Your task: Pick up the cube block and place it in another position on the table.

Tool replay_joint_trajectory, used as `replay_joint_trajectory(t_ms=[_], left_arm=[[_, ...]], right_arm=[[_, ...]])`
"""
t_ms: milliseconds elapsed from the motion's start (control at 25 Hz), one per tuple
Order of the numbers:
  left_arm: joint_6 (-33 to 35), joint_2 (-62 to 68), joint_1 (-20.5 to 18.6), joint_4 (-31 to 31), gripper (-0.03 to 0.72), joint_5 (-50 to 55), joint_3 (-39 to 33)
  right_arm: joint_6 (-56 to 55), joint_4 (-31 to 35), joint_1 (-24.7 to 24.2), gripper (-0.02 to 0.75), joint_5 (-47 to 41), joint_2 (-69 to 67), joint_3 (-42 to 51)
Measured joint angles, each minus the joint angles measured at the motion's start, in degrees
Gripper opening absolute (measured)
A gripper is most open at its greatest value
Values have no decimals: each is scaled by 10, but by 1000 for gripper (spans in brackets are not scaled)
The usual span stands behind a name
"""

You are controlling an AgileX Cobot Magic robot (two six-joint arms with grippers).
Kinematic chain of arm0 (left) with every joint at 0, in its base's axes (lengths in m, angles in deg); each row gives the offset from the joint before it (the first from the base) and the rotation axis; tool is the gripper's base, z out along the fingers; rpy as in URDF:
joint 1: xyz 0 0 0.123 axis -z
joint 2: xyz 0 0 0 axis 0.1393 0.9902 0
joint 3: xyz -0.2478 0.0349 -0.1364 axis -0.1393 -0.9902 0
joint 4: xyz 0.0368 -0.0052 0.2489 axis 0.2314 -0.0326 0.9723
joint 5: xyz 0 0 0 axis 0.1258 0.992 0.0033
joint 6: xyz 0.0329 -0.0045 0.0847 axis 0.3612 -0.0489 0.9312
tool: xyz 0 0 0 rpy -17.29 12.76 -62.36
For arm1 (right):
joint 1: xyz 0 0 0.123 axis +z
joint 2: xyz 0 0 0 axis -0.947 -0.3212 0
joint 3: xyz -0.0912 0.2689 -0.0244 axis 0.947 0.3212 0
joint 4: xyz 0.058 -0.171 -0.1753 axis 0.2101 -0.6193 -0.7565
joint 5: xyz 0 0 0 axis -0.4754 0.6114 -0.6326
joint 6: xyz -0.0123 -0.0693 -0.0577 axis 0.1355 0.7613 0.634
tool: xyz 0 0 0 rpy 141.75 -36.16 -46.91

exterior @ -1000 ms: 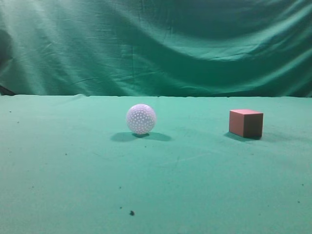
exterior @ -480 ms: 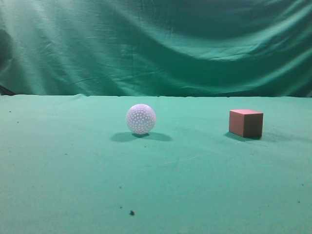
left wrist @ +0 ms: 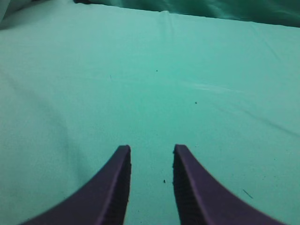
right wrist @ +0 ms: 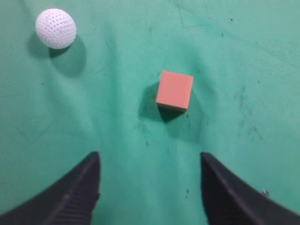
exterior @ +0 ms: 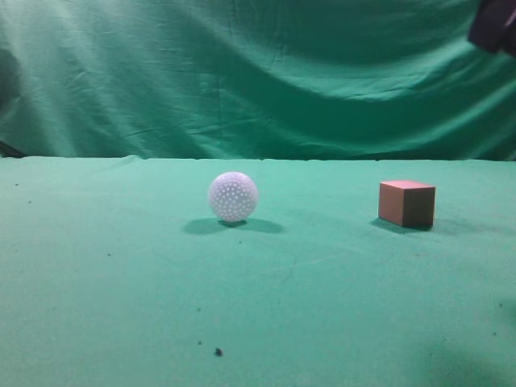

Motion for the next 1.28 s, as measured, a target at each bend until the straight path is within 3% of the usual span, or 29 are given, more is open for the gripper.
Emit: replay_joint_trajectory(t_ms=[80,160,480,640,760,920,1080,1280], left_arm=[[0,0,0,0,262,0,0],[0,0,0,0,262,0,0],[0,0,0,0,262,0,0],[0,0,0,0,262,0,0],[0,0,0,0,262,0,0],[0,0,0,0,262,0,0],[0,0,0,0,262,0,0],[0,0,0,0,262,0,0]], right_arm=[[-11,0,2,536,9,-40,-17],[-29,-3,4,591,14,-81,-33],[-80,-27,4,578,17,-213,-94],[-81,-35,4,422,22,-259,-118],[-81,-47,4,217,13,-278,-137],[-89,-61,4,221,-18,-283,-182],[-161,-124,2,221,-38,-284,-261],[-217,-170,-34,221,-47,-323,-350]])
